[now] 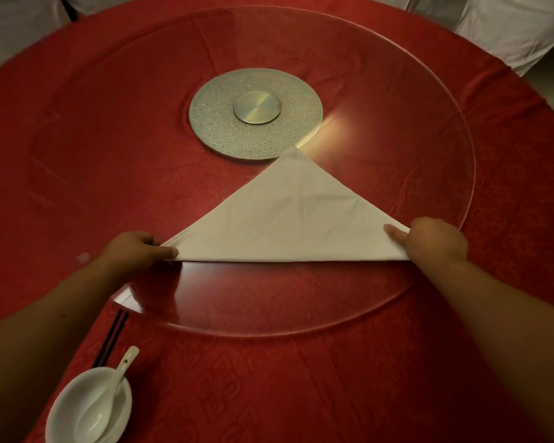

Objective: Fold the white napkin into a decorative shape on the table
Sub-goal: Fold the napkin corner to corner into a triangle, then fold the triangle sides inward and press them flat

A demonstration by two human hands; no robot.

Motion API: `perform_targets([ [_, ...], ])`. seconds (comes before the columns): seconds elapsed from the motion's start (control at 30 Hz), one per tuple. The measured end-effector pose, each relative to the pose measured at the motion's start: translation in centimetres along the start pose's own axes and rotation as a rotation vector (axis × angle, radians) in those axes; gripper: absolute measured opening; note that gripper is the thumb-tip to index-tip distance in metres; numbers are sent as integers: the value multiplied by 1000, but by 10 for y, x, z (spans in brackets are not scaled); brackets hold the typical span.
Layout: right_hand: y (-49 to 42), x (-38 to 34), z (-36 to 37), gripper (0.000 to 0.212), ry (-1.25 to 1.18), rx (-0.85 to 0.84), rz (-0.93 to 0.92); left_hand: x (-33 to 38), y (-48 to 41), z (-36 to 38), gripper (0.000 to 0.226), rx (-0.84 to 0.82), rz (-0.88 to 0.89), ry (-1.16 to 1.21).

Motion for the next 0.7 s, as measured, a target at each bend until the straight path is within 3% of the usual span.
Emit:
perform_targets([
  [0.23, 16, 19, 2, 77, -33, -46, 126, 1, 3, 6, 38, 29, 11, -58],
  [0.33, 17, 13, -8, 54, -217, 26, 136, 1, 5, 7, 37, 16, 9, -41],
  [0.5, 17, -51, -19, 16, -741, 125, 146, -2, 6, 5, 37, -28, 1, 20],
  [0.57, 19, -93, -19, 25, -906, 123, 85, -2, 8, 4, 28, -57, 16, 83],
  [0.7, 29, -182, -36, 35, -922, 181, -129, -10, 9, 6, 18, -161, 5, 278],
])
Point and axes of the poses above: each hand's wrist, its own y-axis away from the middle knuckle, its own z-axis out of the palm, x = y × z, the point moved 7 cm from there along -y, towards the middle knuckle, and after that the axes turned 14 degrees about -z, right-handed, at the moved point
